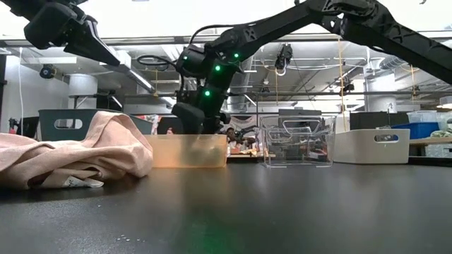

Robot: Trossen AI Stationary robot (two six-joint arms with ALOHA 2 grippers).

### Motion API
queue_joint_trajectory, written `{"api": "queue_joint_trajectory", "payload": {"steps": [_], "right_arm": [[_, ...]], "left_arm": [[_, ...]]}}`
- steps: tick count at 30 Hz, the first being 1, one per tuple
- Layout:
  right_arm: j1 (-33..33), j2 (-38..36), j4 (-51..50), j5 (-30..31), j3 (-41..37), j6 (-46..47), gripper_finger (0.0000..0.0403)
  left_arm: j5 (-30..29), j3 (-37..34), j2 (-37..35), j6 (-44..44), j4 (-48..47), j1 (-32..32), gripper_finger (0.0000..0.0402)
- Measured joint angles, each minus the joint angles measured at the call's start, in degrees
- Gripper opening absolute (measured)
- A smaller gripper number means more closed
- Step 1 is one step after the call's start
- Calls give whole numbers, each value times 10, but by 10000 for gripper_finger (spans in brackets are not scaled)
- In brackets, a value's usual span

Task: Sort spices by type
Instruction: Put the top green seasoning bottle into the orange bin

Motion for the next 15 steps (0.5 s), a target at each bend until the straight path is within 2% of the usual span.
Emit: {"api": "queue_joint_trajectory", "payload": {"steps": [8,15], "right_arm": [[-9,12,-4,0,0,-5,281],[-12,14,-5,0,4,-6,229]], "left_arm": [[0,0,0,0,0,0,3],[0,0,0,1,0,0,3]]}}
